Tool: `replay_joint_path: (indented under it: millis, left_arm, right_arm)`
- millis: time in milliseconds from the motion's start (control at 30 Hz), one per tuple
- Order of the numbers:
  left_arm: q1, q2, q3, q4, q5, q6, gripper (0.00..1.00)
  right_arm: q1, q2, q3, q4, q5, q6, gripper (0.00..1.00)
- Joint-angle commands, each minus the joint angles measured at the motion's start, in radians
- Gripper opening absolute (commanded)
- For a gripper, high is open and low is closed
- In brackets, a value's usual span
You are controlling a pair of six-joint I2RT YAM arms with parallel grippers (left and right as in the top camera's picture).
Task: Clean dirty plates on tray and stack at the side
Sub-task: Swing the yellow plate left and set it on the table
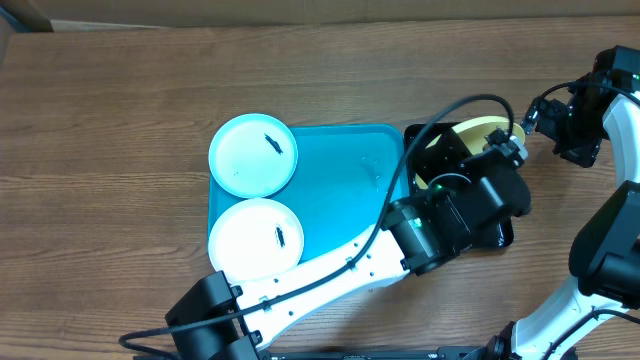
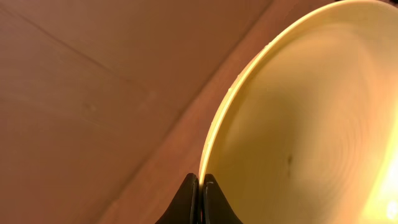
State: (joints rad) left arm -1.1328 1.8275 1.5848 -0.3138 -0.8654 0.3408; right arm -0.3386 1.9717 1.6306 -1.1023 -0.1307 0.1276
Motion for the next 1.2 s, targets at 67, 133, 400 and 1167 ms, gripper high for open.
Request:
replay_joint_path:
  millis: [67, 133, 400, 1167]
  left_arm:
    - [-0.017, -0.016, 0.021, 0.027, -0.108, 0.093, 0.04]
    - [-0.017, -0.016, 0.021, 0.026, -0.108, 0.093, 0.04]
    - [-0.013, -0.016, 0.021, 0.022, -0.109, 0.020, 0.04]
    - [0.798, -0.017, 0.021, -0.294, 1.527, -0.739, 0.04]
  right_arm:
    - [0.003, -0.032, 0.018, 0.002, -0.001, 0.003, 1.00]
    - [0.003, -0.032, 0.018, 0.002, -0.001, 0.003, 1.00]
    - [0.003, -0.032, 0.018, 0.002, -0.001, 0.003, 1.00]
    - [0.003, -0.032, 0.018, 0.002, -0.001, 0.003, 1.00]
